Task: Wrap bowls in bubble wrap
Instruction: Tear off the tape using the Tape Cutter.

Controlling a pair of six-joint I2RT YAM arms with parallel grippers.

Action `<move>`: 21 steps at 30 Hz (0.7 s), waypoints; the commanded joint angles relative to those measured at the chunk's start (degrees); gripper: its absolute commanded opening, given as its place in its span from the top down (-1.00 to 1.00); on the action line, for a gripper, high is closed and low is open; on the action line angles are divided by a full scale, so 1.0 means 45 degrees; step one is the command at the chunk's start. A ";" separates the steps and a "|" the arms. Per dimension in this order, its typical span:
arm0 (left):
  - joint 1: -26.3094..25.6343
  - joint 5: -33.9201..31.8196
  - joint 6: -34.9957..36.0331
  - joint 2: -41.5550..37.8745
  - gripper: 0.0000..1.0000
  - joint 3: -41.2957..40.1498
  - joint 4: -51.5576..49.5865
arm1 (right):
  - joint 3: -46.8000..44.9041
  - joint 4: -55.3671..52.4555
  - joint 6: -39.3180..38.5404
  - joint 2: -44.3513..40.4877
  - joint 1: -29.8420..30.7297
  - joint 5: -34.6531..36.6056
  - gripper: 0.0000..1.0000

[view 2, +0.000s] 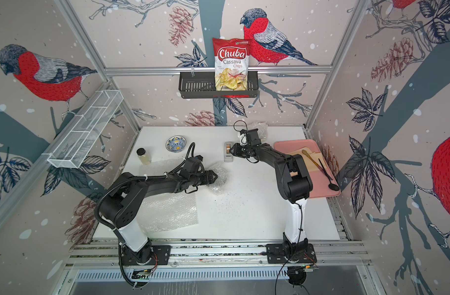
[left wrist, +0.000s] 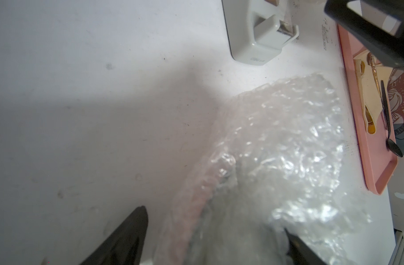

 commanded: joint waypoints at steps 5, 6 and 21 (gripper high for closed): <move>-0.0012 -0.0253 0.0099 0.0004 -0.58 -0.0059 -0.0805 | 0.0838 -0.0560 -0.0320 0.0927 0.0135 -0.0541 0.30; 0.0000 -0.0255 0.0126 -0.0005 -0.58 -0.0037 -0.0815 | 0.0935 -0.0609 -0.0362 0.1034 0.0134 -0.0592 0.30; -0.0014 -0.0396 0.0129 -0.0008 -0.56 -0.0087 -0.0892 | 0.1339 -0.0242 0.0113 0.1966 0.0199 -0.1836 0.39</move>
